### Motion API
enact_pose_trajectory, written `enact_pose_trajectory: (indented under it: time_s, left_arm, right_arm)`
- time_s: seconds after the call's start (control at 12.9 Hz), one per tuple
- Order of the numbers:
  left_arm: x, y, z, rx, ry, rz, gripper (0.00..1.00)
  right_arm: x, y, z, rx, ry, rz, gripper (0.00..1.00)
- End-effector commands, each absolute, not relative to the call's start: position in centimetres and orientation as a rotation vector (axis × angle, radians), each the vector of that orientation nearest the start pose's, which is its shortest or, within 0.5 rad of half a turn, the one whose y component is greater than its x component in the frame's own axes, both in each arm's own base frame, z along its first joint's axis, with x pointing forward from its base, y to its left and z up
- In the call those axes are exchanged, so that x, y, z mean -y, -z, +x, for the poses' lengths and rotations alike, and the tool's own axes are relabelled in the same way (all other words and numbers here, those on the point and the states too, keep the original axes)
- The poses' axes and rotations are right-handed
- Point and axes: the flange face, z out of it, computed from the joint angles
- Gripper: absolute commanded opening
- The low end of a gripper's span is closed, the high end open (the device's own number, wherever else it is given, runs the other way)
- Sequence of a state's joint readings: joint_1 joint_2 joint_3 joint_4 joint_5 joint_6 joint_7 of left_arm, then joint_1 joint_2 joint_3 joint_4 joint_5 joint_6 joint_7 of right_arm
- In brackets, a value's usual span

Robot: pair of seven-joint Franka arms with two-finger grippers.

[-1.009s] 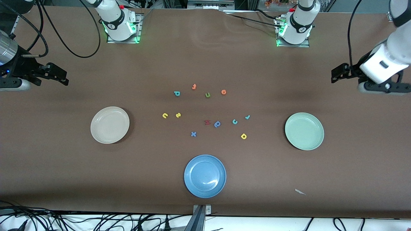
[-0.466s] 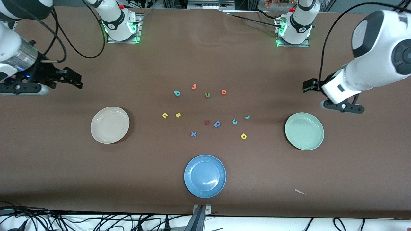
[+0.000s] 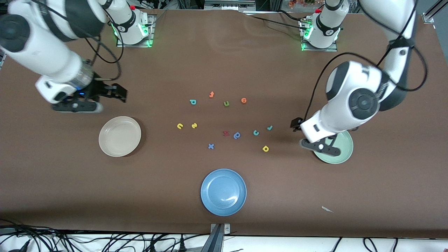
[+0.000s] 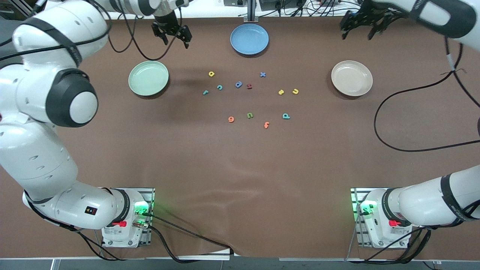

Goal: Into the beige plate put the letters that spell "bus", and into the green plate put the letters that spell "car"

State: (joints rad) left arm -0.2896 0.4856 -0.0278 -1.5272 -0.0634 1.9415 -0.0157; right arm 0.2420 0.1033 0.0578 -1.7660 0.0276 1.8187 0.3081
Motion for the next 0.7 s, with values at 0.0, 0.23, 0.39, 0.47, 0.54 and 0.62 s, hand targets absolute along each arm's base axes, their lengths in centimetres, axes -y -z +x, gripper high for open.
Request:
enact_pose_trajectory:
  time_s: [0.0, 0.23, 0.39, 0.47, 0.54, 0.62]
  left_arm:
    - [24.0, -32.6, 66.0, -0.458, -0.109, -3.161, 1.00]
    - [26.6, -28.0, 66.4, -0.544, -0.010, -3.134, 1.00]
    - [28.5, -25.5, 66.3, -0.586, 0.073, -3.135, 1.00]
    - [28.6, -24.3, 66.3, -0.587, 0.083, -3.135, 1.00]
    - [28.9, -23.4, 66.1, -0.590, 0.066, -3.134, 0.98]
    - [29.0, -22.8, 65.9, -0.595, 0.054, -3.131, 0.92]
  right_arm:
    - [-22.8, -45.3, 55.1, -0.061, -0.148, -3.130, 1.00]
    - [-28.4, -39.1, 54.6, -0.140, -0.149, -3.135, 1.00]
    - [-30.4, -35.8, 54.5, -0.127, -0.166, -3.140, 1.00]
    - [-31.7, -34.0, 54.4, -0.102, -0.157, -3.140, 1.00]
    - [-32.9, -32.0, 54.2, -0.087, -0.155, -3.137, 1.00]
    - [-34.5, -30.2, 53.6, -0.078, -0.149, -3.138, 1.00]
